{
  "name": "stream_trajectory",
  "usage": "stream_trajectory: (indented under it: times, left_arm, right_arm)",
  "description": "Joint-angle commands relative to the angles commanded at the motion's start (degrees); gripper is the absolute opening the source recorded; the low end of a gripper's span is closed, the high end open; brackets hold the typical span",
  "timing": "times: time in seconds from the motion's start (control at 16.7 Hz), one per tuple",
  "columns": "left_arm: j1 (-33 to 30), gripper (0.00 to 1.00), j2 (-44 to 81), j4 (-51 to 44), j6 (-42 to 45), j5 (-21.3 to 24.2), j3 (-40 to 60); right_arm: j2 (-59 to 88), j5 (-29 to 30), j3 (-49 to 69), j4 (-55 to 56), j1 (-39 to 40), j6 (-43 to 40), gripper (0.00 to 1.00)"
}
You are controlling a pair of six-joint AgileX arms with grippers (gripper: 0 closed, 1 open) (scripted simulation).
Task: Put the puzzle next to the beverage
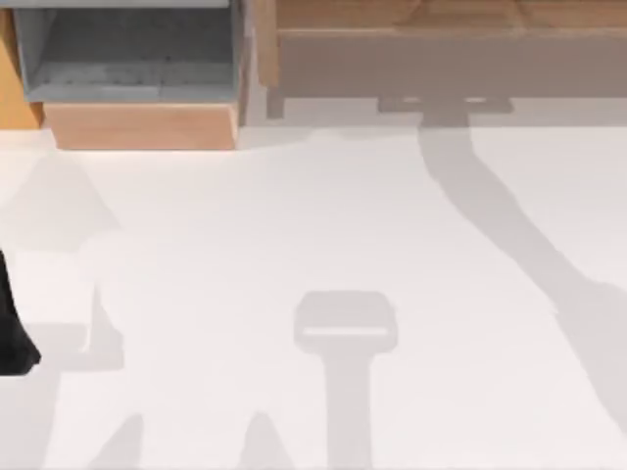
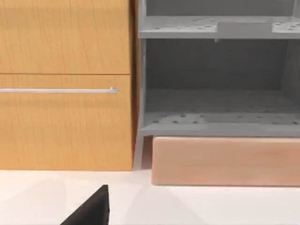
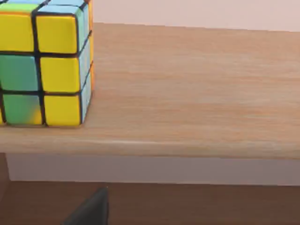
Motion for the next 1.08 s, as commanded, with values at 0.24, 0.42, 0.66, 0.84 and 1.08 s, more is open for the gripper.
stream_trajectory:
  times: [0.24, 0.42, 0.66, 0.84, 1.08]
  left_arm:
    - [0.0, 1.0, 0.0, 0.0, 0.0, 0.0, 0.0]
    - [0.0, 1.0, 0.0, 0.0, 0.0, 0.0, 0.0]
    - [0.0, 1.0, 0.0, 0.0, 0.0, 0.0, 0.0]
    - [0.0, 1.0, 0.0, 0.0, 0.0, 0.0, 0.0]
    - [0.0, 1.0, 0.0, 0.0, 0.0, 0.0, 0.0]
  right_arm:
    - [12.07, 4.0, 13.52, 1.55, 4.71, 0.31, 1.0]
    - [16.34, 5.04, 18.31, 2.53, 6.75, 0.55, 1.0]
    - [16.72, 5.11, 18.71, 2.63, 6.95, 0.58, 1.0]
    - [16.91, 4.77, 19.26, 2.2, 6.54, 0.59, 1.0]
    - [20.45, 3.4, 25.76, -0.64, 5.2, 0.54, 1.0]
